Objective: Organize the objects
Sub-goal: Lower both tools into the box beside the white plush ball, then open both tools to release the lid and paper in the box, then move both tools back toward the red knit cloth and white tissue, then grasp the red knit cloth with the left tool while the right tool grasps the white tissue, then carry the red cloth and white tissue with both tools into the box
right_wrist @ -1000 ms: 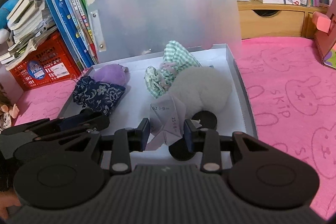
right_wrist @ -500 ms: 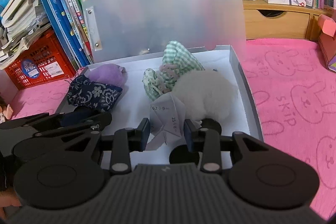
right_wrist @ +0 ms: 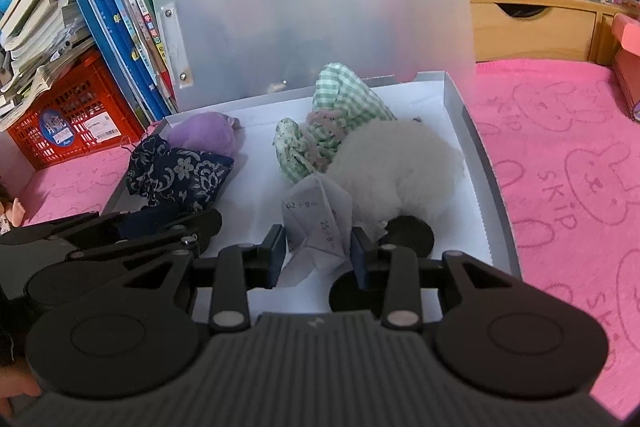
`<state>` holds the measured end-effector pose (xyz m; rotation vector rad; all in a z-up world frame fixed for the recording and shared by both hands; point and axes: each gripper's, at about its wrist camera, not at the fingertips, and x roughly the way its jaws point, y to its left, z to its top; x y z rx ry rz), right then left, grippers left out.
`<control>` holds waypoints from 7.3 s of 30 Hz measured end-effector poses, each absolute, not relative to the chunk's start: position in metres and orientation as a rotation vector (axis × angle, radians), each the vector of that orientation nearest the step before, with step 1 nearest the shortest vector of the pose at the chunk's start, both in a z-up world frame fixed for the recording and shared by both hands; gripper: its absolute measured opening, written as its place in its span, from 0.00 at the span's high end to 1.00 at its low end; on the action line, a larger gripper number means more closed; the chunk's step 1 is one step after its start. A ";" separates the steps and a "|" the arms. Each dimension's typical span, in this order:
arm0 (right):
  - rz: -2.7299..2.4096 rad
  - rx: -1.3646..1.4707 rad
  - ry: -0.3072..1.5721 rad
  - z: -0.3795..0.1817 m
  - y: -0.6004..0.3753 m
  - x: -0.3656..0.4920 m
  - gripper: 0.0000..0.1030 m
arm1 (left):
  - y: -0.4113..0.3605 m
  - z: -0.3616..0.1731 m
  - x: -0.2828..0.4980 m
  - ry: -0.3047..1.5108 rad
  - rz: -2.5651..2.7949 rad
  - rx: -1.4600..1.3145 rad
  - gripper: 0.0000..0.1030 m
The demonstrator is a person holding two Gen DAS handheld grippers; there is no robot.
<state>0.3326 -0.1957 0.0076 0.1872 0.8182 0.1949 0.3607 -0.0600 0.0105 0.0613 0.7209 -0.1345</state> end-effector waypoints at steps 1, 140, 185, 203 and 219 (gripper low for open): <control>0.196 0.192 0.819 0.007 -0.196 0.333 0.62 | -0.060 0.011 0.360 0.720 -0.135 0.064 0.63; 0.241 -0.025 0.544 -0.003 -0.188 0.033 0.49 | -0.020 0.035 0.117 0.729 -0.448 0.020 0.46; 0.134 0.045 0.534 0.001 -0.202 0.054 0.48 | -0.035 0.026 0.107 0.662 -0.238 0.020 0.33; 0.140 0.054 0.548 0.018 -0.200 0.082 0.48 | -0.021 0.041 0.121 0.624 -0.212 0.007 0.33; 0.143 0.061 0.558 0.047 -0.206 0.128 0.48 | -0.017 0.061 0.163 0.571 -0.192 -0.022 0.33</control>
